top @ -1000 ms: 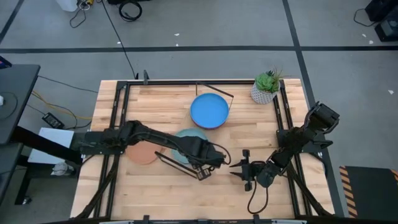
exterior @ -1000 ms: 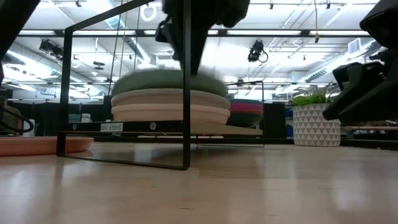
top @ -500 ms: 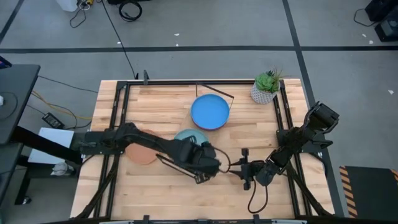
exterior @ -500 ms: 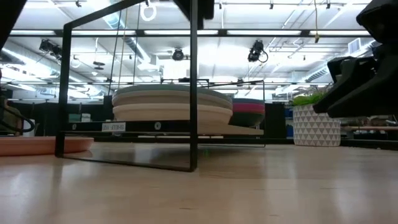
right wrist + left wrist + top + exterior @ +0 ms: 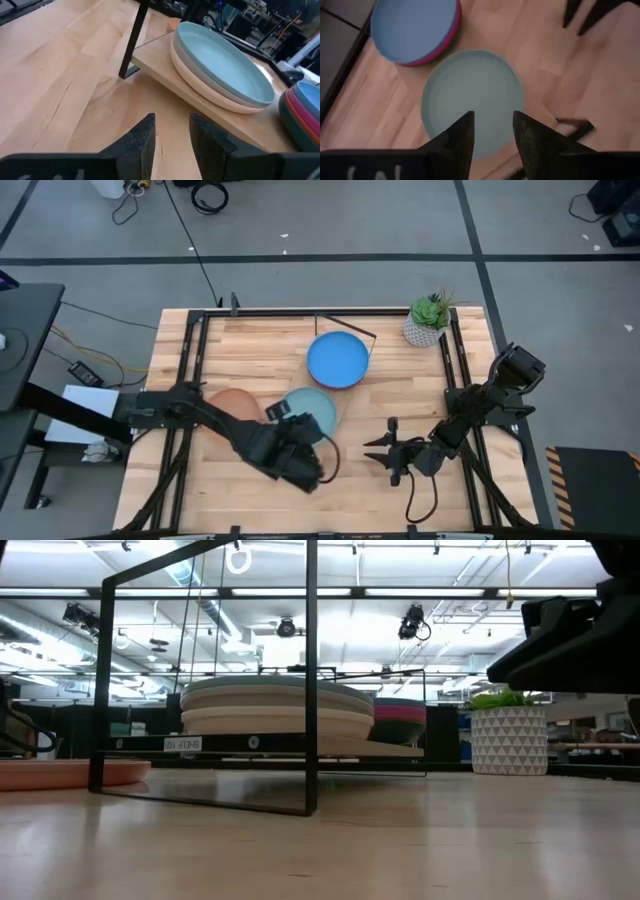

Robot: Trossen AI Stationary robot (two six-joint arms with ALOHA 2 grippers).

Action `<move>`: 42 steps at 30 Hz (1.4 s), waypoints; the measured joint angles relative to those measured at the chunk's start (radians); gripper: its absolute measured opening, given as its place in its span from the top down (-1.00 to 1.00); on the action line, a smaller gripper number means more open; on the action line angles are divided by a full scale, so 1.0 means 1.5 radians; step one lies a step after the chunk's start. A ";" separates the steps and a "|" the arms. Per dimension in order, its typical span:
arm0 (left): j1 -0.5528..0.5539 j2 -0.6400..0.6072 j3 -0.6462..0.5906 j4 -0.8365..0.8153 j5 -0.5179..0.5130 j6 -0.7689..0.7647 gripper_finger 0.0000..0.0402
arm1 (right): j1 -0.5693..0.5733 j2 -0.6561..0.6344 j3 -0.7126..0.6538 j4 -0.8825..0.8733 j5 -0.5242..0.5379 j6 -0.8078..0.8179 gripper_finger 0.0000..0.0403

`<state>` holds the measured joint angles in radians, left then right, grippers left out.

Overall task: Place and stack plates onto a shelf
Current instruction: Stack the light brown plate on top of the light blue plate on the shelf

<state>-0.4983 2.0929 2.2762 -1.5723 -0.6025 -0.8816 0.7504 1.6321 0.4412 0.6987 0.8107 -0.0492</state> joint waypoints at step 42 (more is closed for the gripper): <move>-0.237 -0.401 -0.901 0.332 0.248 -0.434 0.29 | -0.036 -0.001 0.000 0.021 -0.088 -0.004 0.38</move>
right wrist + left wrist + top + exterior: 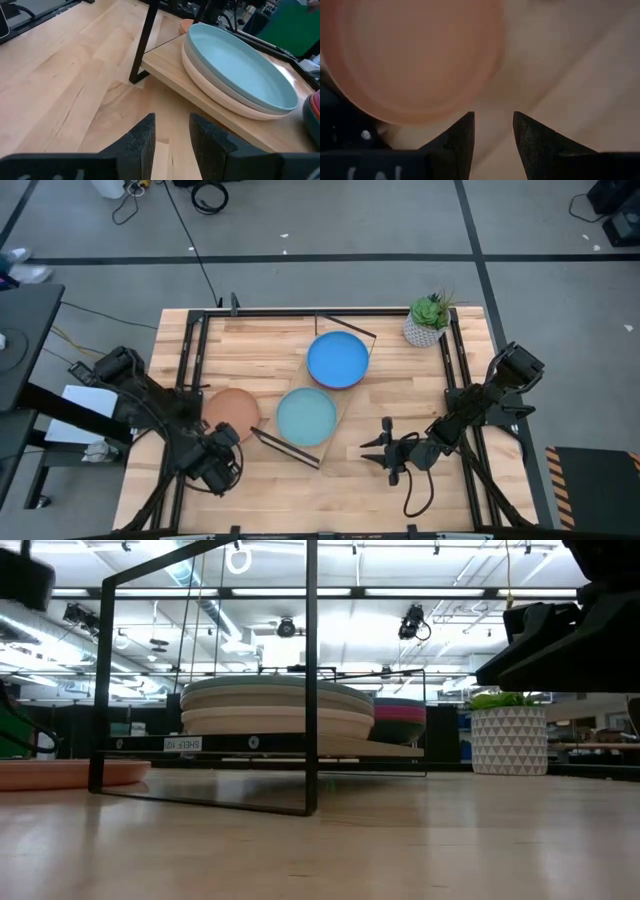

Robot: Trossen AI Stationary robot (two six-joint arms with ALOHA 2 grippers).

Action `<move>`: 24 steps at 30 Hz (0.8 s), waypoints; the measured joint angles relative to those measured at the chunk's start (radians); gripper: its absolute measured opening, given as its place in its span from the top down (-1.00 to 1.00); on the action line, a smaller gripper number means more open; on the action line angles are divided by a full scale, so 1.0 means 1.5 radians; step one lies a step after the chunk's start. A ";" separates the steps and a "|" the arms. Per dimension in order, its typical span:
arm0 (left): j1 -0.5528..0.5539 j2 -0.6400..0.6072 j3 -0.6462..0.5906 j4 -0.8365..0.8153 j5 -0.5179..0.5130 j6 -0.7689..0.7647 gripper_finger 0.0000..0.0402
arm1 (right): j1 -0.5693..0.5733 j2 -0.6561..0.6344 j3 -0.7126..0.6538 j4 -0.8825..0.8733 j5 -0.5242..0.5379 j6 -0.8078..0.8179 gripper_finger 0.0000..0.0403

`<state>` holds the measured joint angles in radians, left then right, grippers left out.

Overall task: Place and stack plates onto a shelf
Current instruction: Stack the light brown plate on top of the light blue plate on the shelf

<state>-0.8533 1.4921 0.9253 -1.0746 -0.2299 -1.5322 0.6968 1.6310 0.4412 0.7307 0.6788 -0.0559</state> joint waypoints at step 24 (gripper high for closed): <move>0.017 0.000 -0.144 0.147 0.001 0.211 0.79 | 0.002 0.000 0.000 -0.009 -0.002 0.026 0.38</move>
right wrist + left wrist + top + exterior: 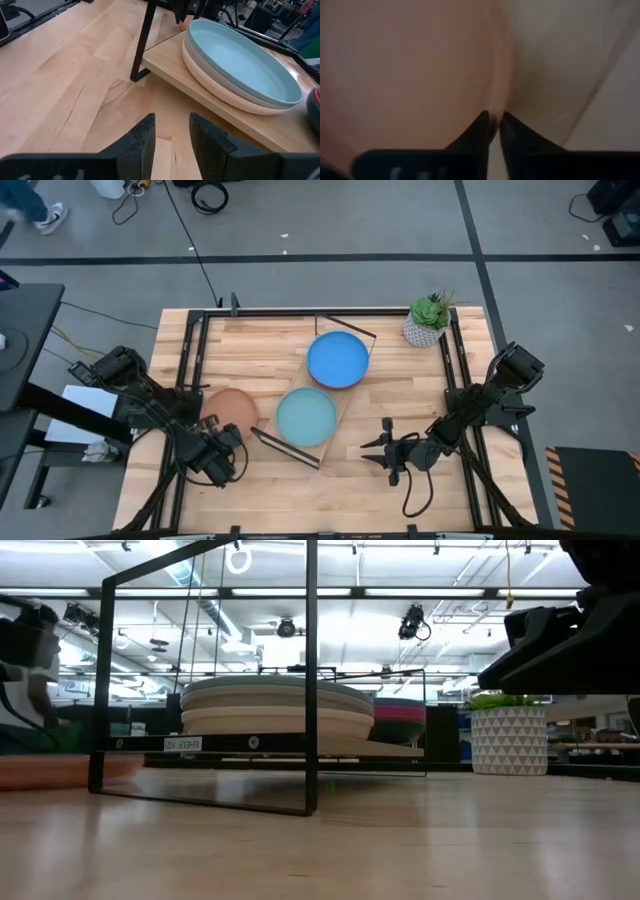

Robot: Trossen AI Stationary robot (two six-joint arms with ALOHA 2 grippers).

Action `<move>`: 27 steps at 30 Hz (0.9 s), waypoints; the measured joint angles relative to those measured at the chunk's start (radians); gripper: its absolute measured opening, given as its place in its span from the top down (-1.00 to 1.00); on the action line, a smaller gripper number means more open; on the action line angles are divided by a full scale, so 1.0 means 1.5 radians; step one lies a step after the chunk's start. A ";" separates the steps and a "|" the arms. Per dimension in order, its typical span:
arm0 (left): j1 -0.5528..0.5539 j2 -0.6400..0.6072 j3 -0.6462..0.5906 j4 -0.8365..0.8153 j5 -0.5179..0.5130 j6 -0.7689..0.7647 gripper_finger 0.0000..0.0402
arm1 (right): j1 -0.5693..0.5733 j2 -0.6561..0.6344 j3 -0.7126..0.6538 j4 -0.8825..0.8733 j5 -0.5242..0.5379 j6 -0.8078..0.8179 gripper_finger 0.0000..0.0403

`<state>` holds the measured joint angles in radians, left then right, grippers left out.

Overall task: Place and stack plates onto a shelf
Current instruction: Stack the light brown plate on top of the light blue plate on the shelf

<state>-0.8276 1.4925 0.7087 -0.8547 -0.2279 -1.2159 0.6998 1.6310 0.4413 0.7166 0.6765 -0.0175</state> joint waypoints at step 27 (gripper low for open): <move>0.042 -0.054 0.500 -0.404 -0.396 -0.054 0.94 | -0.002 0.000 0.000 0.005 -0.009 -0.020 0.38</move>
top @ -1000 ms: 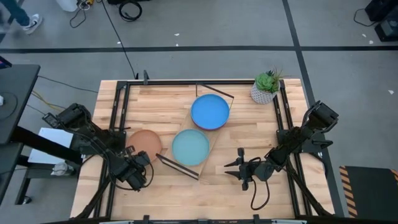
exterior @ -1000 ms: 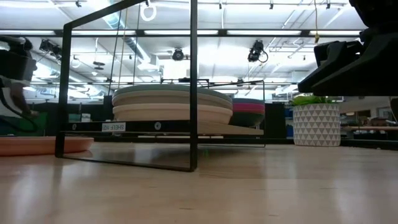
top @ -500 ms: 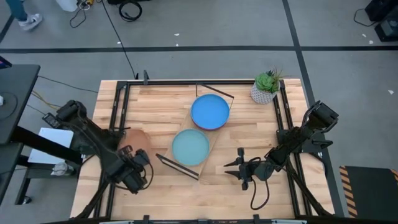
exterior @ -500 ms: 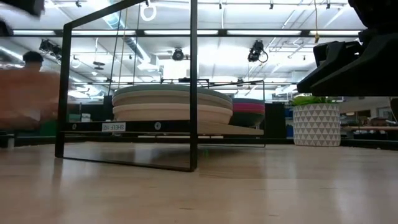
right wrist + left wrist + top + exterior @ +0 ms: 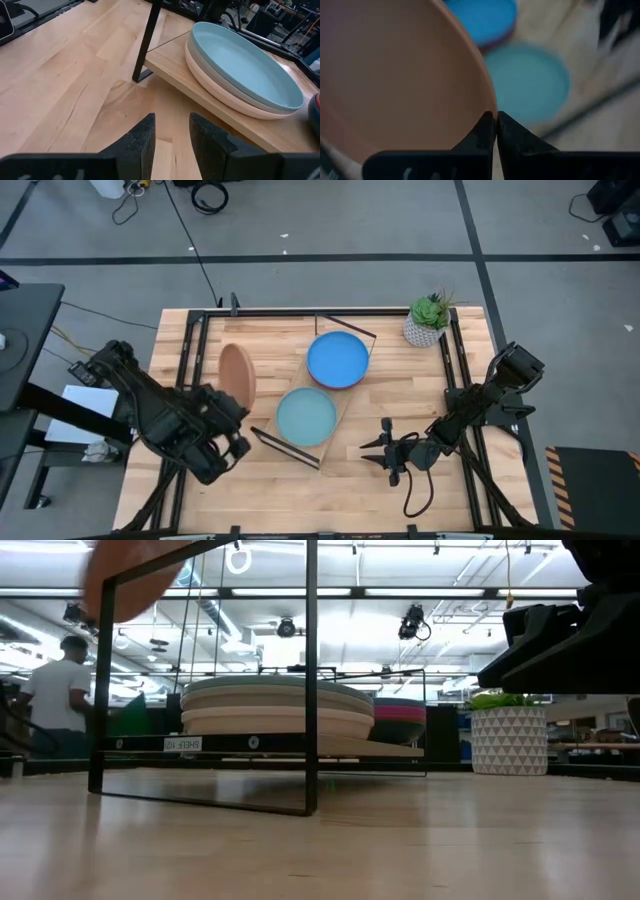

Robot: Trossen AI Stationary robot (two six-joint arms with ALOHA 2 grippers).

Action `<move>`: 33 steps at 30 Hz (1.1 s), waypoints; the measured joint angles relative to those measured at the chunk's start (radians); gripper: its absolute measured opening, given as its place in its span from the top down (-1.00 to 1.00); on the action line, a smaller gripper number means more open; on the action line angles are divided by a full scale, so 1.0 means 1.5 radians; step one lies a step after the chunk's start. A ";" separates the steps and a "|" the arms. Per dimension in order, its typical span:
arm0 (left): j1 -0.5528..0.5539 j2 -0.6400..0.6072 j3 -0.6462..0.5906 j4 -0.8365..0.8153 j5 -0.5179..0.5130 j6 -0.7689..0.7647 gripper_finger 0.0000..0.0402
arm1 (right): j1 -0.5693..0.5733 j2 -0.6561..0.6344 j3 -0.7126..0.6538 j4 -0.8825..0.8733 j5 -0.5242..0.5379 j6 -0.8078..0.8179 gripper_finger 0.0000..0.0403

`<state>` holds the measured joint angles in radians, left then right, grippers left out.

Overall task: Place and stack plates onto a shelf
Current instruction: Stack the light brown plate on top of the light blue plate on the shelf

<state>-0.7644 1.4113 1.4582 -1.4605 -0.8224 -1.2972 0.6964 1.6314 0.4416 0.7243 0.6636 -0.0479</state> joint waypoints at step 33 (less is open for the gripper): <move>0.299 0.265 0.085 0.448 0.478 0.328 0.91 | -0.004 0.000 0.000 -0.015 -0.002 0.012 0.38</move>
<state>-0.3161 1.8093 1.5851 -0.7890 -0.1060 -0.8050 0.6900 1.6314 0.4412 0.7015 0.6607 -0.0296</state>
